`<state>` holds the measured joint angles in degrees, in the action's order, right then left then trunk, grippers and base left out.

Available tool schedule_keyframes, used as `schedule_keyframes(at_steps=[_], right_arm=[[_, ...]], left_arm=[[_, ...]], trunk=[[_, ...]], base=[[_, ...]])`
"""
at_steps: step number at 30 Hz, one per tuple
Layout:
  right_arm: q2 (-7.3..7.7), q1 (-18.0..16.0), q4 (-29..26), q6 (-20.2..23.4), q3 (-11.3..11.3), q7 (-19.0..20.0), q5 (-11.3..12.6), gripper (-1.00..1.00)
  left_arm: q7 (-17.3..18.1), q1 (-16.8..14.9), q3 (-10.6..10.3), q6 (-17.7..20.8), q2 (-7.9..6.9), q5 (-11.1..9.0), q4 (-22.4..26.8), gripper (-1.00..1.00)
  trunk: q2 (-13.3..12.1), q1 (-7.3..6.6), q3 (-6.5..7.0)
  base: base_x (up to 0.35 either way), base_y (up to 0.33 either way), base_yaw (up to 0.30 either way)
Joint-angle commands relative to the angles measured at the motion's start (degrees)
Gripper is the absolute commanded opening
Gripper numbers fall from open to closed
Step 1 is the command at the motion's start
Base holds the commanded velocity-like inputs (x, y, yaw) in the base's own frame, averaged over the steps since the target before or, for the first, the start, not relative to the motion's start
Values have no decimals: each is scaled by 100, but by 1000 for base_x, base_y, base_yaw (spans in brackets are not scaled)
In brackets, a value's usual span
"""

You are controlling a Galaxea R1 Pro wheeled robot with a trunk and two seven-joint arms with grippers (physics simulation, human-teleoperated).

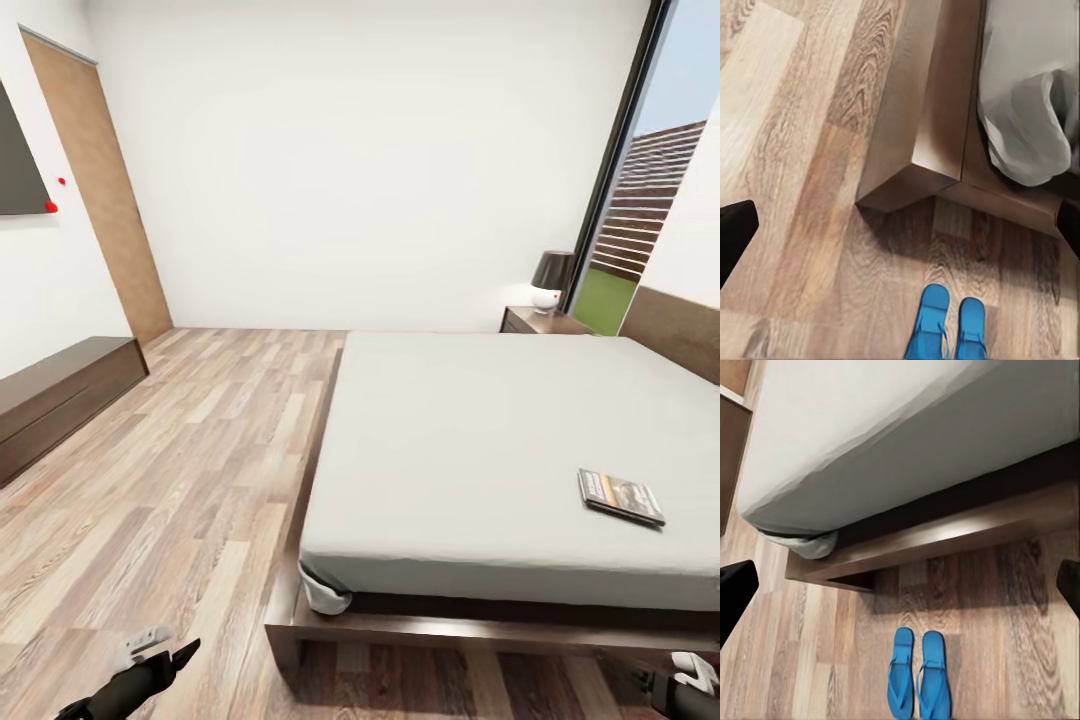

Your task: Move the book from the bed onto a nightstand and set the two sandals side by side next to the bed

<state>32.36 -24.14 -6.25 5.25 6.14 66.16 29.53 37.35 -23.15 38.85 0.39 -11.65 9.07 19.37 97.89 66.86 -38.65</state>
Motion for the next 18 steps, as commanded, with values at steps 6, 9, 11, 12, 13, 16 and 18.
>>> schedule_keyframes(at_steps=[6,9,11,12,13,16,18], right_arm=[[-1,-3,1,55,46,20,-19,100],[-1,-3,1,55,46,20,-20,100],[-1,-3,1,55,46,20,-19,100],[-1,-3,1,55,46,20,-18,100],[-1,-3,1,55,46,20,-19,100],[-1,-3,1,55,46,20,-19,100],[-1,-3,1,55,46,20,-19,100]], left_arm=[[36,-5,50,4,4,57,6,100],[36,-5,46,4,5,59,6,100],[36,-5,45,4,5,59,6,100],[36,-5,45,4,5,59,6,100],[36,-5,44,4,5,59,6,100],[36,-5,44,4,5,59,6,100],[36,-5,44,4,5,59,6,100]], trunk=[[3,-1,-5],[3,-1,-5],[3,-1,-5],[3,-1,-5],[3,-1,-5],[3,-1,-5],[3,-1,-5]], base=[[0,-288,0],[0,-288,0],[0,-288,0],[0,-288,0],[0,-288,0],[0,-288,0],[0,-288,0]])
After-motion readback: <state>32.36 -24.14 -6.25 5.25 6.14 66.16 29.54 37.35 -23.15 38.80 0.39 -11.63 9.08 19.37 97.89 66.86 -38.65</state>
